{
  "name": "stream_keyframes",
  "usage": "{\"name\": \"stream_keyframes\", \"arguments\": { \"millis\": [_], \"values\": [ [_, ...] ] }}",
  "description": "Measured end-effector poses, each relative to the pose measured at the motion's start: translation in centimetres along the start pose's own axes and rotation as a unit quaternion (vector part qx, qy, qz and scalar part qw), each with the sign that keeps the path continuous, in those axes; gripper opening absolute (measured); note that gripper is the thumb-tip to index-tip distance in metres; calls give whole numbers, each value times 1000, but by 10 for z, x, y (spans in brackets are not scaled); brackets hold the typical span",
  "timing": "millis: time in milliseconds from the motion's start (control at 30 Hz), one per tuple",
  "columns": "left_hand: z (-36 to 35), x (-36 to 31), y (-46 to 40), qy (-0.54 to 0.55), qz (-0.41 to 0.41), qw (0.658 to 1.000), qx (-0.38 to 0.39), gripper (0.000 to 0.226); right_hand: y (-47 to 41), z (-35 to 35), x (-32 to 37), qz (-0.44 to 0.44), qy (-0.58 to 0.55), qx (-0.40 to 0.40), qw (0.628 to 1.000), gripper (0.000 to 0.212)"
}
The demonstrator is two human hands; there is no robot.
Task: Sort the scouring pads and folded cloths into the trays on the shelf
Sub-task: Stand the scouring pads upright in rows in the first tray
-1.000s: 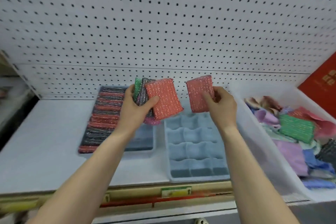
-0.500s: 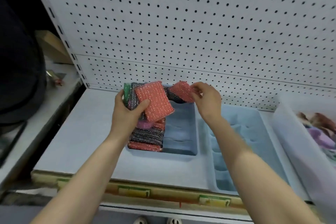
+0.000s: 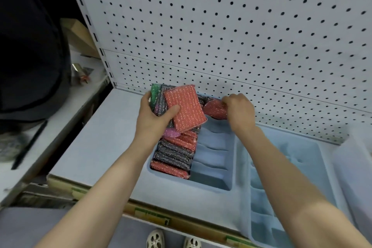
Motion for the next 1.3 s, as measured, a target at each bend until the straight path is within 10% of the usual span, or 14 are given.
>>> {"name": "stream_keyframes", "arguments": {
  "millis": [500, 700, 867, 967, 1100, 1300],
  "values": [
    [-10, -1, 0, -41, -17, 999, 9, 99, 3, -10, 5, 11, -52, -38, 998, 31],
    [-9, 8, 3, -83, -8, 996, 13, 106, 0, -20, 18, 32, 42, 75, 996, 25],
    [-8, 8, 2, -64, -9, 998, 10, 98, 6, -27, 6, -10, -115, 21, 993, 19],
    [-11, 1, 5, -57, -23, 998, 6, 101, 22, 4, 6, -58, -337, -51, 938, 15],
    [-26, -11, 12, -45, -31, 998, 17, 107, 49, 30, 28, -90, -601, 96, 788, 27],
    [-37, -9, 19, 10, -9, 998, 53, 81, 65, 26, 18, -164, -694, 94, 695, 16]
  ]
}}
Point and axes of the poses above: each hand's wrist, its own y-axis away from the middle knuckle, its own z-axis out of the back of the hand, x = y × z, the point moved 3 cm from there along -y, towards the middle knuckle
